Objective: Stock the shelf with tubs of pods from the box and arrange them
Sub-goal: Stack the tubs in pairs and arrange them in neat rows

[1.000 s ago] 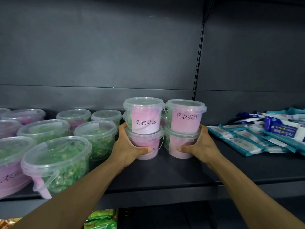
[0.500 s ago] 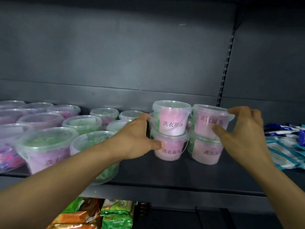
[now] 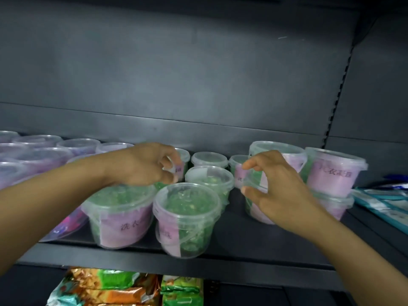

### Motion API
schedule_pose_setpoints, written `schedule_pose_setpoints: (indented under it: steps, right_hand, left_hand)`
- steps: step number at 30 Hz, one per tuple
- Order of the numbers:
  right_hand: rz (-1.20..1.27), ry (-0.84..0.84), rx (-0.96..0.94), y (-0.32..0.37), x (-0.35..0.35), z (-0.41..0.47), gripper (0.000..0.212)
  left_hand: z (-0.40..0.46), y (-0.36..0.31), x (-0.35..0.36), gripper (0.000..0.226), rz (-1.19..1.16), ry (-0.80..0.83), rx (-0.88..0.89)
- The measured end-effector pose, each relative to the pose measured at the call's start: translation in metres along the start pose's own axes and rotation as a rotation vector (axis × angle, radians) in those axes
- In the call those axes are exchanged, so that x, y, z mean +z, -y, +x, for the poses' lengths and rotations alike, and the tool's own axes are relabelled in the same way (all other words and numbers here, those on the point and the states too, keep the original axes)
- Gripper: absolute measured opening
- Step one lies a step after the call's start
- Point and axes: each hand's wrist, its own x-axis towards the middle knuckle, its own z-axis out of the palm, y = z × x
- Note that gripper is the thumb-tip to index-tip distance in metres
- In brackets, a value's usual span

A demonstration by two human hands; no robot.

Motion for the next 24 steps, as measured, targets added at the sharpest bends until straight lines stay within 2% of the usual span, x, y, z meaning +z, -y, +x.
schedule_pose_setpoints:
  steps: [3,6,9,11,13,15,19,21,24]
  right_hand:
    - [0.027,0.044,0.082,0.007,0.013,0.0,0.027]
    - [0.171,0.109,0.19,0.015,0.024,-0.002,0.024]
    - [0.408,0.295,0.31,0.026,0.033,-0.004,0.043]
    - [0.48,0.386,0.329,0.034,0.038,-0.007,0.055]
    - [0.471,0.419,0.343,0.039,0.044,-0.012,0.061]
    - [0.438,0.381,0.347,0.042,0.048,-0.015,0.064]
    - [0.499,0.399,0.341,0.038,0.038,-0.018,0.057]
    - [0.496,0.4,0.37,0.031,0.023,-0.02,0.052]
    - [0.391,0.424,0.395,0.028,0.001,-0.024,0.052]
  left_hand:
    - [0.007,0.015,0.001,0.026,0.009,0.107,0.063]
    - [0.018,0.02,0.002,0.03,0.02,0.174,0.125]
    - [0.033,0.023,0.005,0.032,0.055,0.228,0.163]
    - [0.041,0.025,0.009,0.028,0.054,0.281,0.179]
    - [0.047,0.028,0.013,0.018,0.053,0.321,0.208]
    - [0.052,0.03,0.017,0.009,0.066,0.325,0.243]
    - [0.054,0.031,0.015,0.01,0.038,0.285,0.267]
    - [0.05,0.03,0.013,0.001,0.033,0.299,0.279]
    - [0.044,0.025,0.016,0.017,0.025,0.369,0.306]
